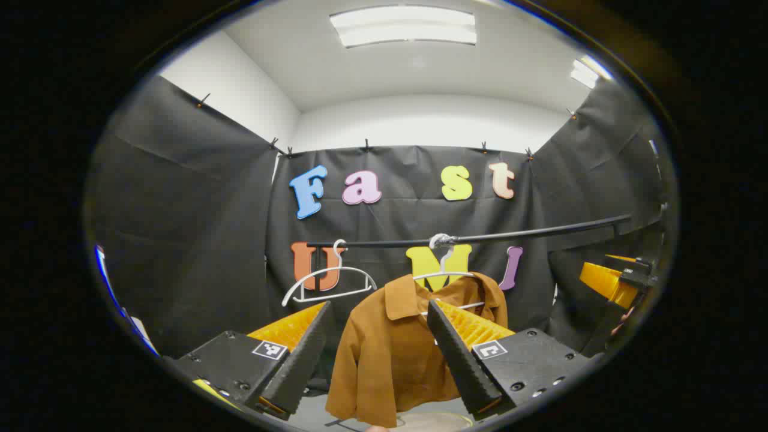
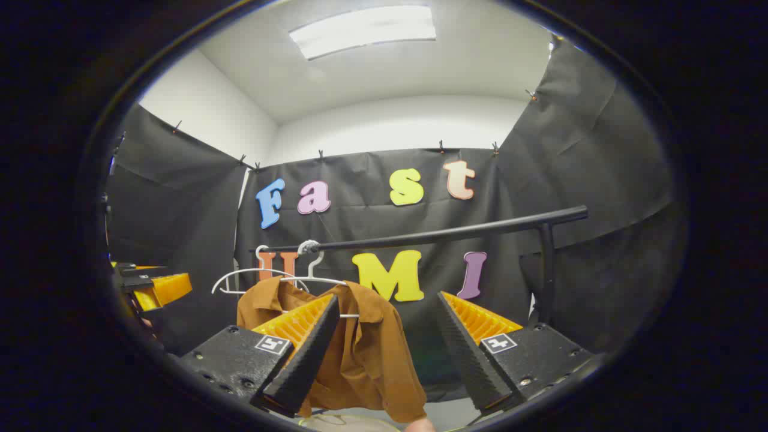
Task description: Grasp the clothes on the hanger with both hands and then place them into the laundry hamper below.
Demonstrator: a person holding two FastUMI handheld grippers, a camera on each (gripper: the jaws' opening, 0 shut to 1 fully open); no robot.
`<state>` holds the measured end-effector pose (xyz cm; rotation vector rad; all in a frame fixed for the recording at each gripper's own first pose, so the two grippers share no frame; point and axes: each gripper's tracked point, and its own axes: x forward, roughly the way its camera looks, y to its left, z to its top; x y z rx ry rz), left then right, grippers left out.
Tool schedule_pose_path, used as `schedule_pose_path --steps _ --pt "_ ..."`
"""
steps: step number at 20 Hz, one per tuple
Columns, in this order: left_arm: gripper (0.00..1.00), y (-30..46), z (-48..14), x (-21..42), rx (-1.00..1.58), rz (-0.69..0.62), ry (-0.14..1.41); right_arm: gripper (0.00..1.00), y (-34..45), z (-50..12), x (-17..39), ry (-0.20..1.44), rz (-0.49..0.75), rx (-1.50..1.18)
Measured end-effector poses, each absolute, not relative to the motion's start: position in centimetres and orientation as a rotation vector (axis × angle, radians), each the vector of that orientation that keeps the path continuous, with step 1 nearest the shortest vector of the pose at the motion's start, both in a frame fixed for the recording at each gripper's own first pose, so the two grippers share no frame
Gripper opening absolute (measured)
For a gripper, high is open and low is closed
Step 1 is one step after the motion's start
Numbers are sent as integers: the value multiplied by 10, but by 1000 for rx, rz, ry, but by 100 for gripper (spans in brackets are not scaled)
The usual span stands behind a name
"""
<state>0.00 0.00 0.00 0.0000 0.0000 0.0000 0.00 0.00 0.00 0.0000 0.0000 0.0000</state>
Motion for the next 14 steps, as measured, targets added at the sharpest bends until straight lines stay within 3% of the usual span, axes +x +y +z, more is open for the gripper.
schedule_pose_path --steps 14 --pt "100 -44 -1 3 17 91 23 99 -42 -22 14 45 97 28"
